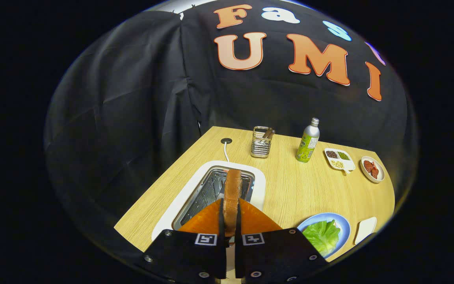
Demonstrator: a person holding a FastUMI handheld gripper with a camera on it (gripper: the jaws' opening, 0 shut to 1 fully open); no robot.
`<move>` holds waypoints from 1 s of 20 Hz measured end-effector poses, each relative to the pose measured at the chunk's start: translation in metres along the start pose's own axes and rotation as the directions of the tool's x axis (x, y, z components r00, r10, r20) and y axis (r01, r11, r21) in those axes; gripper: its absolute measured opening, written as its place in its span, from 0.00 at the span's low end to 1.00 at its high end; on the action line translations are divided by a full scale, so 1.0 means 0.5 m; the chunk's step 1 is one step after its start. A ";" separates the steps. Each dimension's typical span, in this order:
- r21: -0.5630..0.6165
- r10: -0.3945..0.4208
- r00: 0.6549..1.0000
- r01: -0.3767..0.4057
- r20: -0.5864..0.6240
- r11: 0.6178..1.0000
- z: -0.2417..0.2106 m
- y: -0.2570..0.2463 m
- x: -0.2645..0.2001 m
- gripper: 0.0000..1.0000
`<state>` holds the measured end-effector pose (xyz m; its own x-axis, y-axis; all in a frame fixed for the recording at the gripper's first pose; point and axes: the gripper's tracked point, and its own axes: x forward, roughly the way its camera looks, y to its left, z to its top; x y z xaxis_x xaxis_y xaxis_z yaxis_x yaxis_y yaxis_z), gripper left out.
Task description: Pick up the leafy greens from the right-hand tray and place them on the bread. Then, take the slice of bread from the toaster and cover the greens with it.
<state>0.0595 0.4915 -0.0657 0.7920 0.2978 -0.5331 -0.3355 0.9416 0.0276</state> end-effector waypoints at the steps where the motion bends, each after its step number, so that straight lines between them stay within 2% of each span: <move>1: 0.002 0.004 1.000 -0.004 0.009 1.000 0.008 0.004 -0.002 0.07; 13: 0.069 0.025 0.989 -0.036 0.147 0.997 0.133 -0.042 -0.096 0.06; 20: 0.072 -0.005 0.990 -0.005 0.143 0.997 0.108 -0.118 -0.100 0.06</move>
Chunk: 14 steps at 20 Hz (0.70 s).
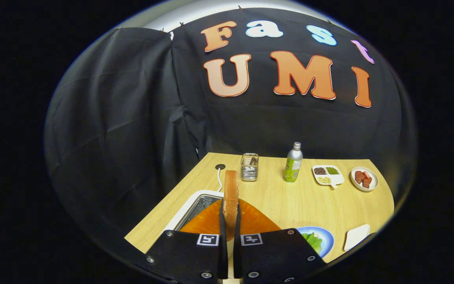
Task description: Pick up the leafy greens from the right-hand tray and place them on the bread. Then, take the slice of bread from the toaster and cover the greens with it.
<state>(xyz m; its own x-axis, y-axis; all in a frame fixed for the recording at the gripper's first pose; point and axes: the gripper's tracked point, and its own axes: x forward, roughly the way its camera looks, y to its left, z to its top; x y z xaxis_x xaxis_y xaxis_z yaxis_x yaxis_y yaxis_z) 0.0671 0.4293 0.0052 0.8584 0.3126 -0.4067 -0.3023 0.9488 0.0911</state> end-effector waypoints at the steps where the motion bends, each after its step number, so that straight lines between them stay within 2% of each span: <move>1: 0.015 -0.003 1.000 0.003 -0.003 1.000 -0.003 -0.012 -0.002 0.06; 6: 0.024 -0.043 0.999 0.043 -0.012 0.999 -0.025 -0.088 -0.012 0.06; 14: 0.035 -0.084 0.993 0.087 -0.079 0.996 -0.138 -0.200 -0.014 0.06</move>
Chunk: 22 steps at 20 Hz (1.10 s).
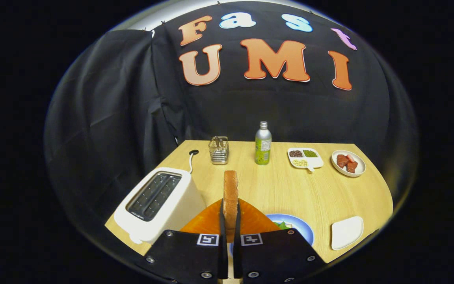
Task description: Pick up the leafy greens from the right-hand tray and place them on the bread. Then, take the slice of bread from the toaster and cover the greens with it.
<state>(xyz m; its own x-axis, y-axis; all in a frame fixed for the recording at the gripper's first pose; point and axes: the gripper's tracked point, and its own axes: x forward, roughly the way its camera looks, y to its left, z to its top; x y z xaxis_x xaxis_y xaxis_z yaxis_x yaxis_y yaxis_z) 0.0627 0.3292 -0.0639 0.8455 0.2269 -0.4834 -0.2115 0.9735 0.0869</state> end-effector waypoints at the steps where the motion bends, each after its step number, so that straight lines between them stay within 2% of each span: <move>1: 0.009 0.003 1.000 -0.003 -0.013 1.000 -0.018 -0.010 0.005 0.06; 9: 0.046 0.029 0.995 -0.025 -0.094 0.999 -0.124 -0.061 0.022 0.06; 15: 0.081 0.035 0.994 -0.027 -0.104 0.996 -0.150 -0.101 0.021 0.07; 18: 0.099 0.021 0.992 -0.009 -0.122 0.995 -0.165 -0.134 0.026 0.13; 22: 0.099 -0.014 0.991 0.027 -0.134 0.995 -0.179 -0.177 0.028 0.27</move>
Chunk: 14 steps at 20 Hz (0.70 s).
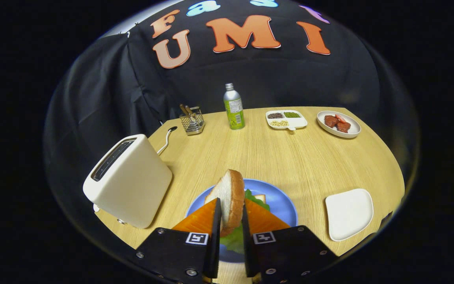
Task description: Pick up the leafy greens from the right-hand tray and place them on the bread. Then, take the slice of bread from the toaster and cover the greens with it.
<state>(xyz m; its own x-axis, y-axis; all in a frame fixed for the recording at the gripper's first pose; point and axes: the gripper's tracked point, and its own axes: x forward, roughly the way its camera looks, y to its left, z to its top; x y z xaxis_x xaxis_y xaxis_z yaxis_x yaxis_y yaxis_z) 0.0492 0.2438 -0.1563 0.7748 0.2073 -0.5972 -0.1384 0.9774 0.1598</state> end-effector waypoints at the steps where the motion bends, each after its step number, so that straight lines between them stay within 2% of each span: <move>1: 0.001 -0.007 1.000 0.007 -0.002 1.000 -0.002 -0.011 0.003 0.31; 4: -0.004 -0.049 0.999 0.049 0.003 0.999 0.002 -0.049 0.004 0.41; 8: -0.008 -0.063 0.998 0.063 0.025 0.998 0.016 -0.074 -0.011 0.56; 10: -0.037 -0.097 0.994 0.099 0.049 0.994 0.025 -0.099 -0.019 0.70; 13: -0.046 -0.131 0.988 0.135 0.087 0.990 0.044 -0.133 -0.033 0.95; 14: -0.045 -0.138 0.986 0.142 0.095 0.989 0.051 -0.144 -0.039 0.98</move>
<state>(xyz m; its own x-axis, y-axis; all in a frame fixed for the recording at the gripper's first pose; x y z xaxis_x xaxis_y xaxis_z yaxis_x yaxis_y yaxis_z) 0.0598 0.1683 -0.1362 0.8416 0.0661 -0.5360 -0.0546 0.9978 0.0373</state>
